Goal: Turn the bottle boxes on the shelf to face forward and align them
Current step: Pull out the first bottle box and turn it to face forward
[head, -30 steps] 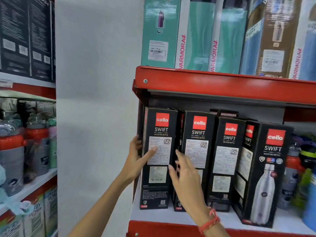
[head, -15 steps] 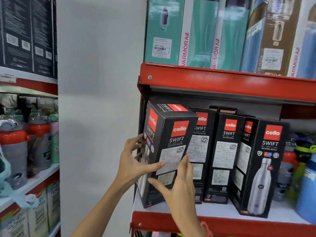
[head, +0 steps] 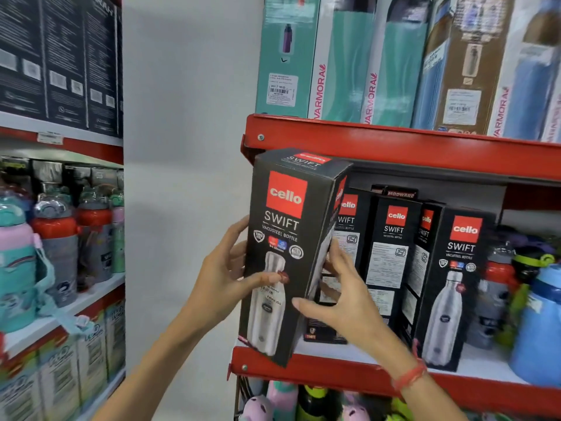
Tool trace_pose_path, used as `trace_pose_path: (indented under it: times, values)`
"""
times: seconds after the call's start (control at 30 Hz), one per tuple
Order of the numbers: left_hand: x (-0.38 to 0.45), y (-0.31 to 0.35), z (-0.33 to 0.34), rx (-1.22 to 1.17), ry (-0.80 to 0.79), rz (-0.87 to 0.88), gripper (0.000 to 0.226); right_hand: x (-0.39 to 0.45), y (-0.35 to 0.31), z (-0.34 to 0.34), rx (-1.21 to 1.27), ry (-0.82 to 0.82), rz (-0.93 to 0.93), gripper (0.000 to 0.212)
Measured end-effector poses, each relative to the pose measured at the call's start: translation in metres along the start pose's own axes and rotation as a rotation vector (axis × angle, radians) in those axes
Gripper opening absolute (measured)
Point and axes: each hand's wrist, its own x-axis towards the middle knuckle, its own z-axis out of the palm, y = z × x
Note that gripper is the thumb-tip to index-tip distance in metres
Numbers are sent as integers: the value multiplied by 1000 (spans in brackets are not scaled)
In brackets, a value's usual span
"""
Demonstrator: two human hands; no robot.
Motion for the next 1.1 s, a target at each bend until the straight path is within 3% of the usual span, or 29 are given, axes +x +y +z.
trace_pose_path:
  times: [0.13, 0.33, 0.97, 1.1]
  values:
    - [-6, -10, 8, 19, 74, -13, 76, 16, -1, -5, 88, -160, -8, 92]
    - [12, -33, 4, 18, 159, -36, 72, 40, 8, 9, 86, -150, 33, 78]
    - [69, -108, 16, -47, 137, -99, 75, 82, 60, 61, -231, 242, 68, 74]
    - [68, -110, 17, -19, 139, -86, 71, 77, 60, 63, -394, 366, 17, 63]
